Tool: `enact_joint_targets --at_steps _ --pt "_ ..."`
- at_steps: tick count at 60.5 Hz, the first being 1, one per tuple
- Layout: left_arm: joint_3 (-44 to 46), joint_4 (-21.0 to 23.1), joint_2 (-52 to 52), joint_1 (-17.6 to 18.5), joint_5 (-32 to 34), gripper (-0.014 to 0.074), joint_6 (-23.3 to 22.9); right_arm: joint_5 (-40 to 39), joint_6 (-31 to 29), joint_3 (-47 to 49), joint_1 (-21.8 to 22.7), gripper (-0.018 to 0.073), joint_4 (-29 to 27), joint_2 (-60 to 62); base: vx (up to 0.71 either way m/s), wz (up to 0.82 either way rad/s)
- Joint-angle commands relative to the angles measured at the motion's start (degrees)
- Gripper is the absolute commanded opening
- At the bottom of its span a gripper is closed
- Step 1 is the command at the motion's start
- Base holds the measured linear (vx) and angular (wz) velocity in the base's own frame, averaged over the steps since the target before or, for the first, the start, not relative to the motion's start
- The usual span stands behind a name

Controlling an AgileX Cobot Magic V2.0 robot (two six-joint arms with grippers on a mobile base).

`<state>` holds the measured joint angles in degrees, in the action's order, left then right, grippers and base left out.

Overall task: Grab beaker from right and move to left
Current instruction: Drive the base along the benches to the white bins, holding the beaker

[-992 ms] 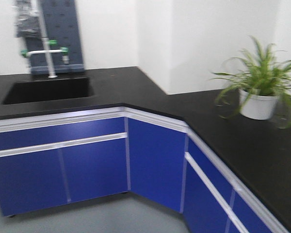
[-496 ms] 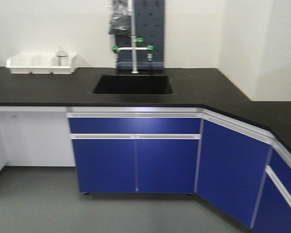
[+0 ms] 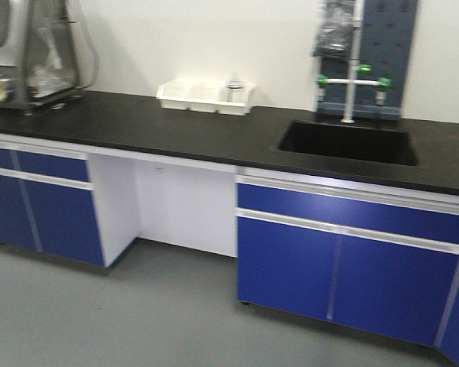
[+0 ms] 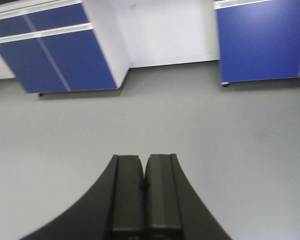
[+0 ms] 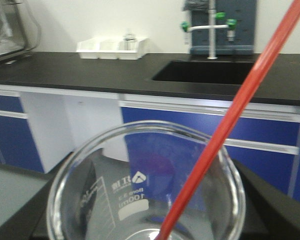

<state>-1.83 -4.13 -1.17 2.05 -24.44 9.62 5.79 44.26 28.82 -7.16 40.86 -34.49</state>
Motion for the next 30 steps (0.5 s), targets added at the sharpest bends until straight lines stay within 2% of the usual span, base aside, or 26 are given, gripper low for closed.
enact_joint_targets --at_steps 1,30 --pt "-1.06 -0.01 -0.36 0.36 4.35 -0.0006 -0.06 -3.62 -0.27 1.76 0.06 -0.0003 0.96 0.05 0.14 0.6" --pt "-1.06 -0.01 -0.36 0.36 4.35 -0.0006 -0.06 -3.62 -0.27 1.76 0.06 -0.0003 0.96 0.05 0.22 0.6"
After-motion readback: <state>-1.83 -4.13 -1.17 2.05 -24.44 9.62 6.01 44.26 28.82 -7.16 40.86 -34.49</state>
